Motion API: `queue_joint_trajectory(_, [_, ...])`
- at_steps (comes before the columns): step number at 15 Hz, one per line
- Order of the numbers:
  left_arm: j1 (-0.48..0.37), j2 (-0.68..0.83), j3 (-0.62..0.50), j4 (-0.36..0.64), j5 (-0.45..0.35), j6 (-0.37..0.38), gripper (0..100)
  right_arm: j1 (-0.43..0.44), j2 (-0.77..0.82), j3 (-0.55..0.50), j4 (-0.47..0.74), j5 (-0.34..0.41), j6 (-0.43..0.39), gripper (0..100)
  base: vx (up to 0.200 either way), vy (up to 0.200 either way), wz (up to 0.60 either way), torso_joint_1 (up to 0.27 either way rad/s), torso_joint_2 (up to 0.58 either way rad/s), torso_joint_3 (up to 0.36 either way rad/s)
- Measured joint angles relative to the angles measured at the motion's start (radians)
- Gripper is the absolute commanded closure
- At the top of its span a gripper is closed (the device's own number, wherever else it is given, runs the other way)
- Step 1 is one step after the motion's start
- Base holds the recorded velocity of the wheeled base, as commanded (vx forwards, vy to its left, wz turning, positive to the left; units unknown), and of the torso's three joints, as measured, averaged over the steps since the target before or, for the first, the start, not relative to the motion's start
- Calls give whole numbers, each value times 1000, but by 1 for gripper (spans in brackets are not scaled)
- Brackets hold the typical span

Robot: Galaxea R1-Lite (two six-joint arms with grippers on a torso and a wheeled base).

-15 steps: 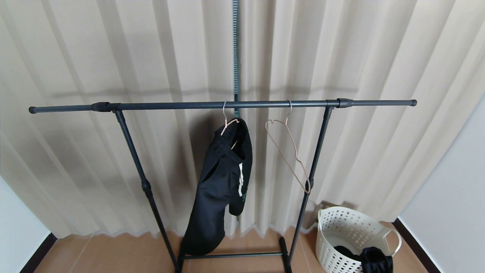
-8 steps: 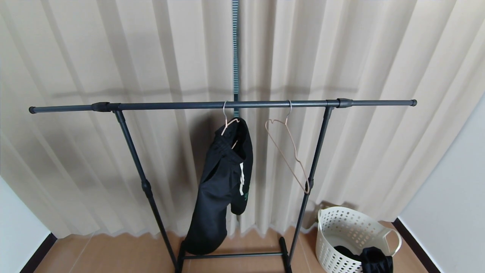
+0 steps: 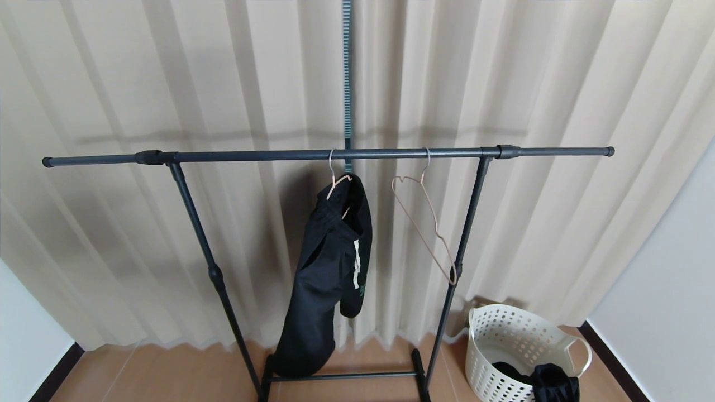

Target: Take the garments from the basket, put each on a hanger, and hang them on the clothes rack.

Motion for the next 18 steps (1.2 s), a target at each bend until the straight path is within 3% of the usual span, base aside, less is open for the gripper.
queue_joint_trajectory(4, [0, 0, 0, 0, 0, 0, 0, -17, -31, 0, -1, 40, 35, 0, 0, 0, 0, -14, 24, 19])
queue_joint_trajectory(18, [0, 0, 0, 0, -3, -2, 0, -18, -36, 0, 0, 46, 42, 0, 0, 0, 0, -148, 343, 184])
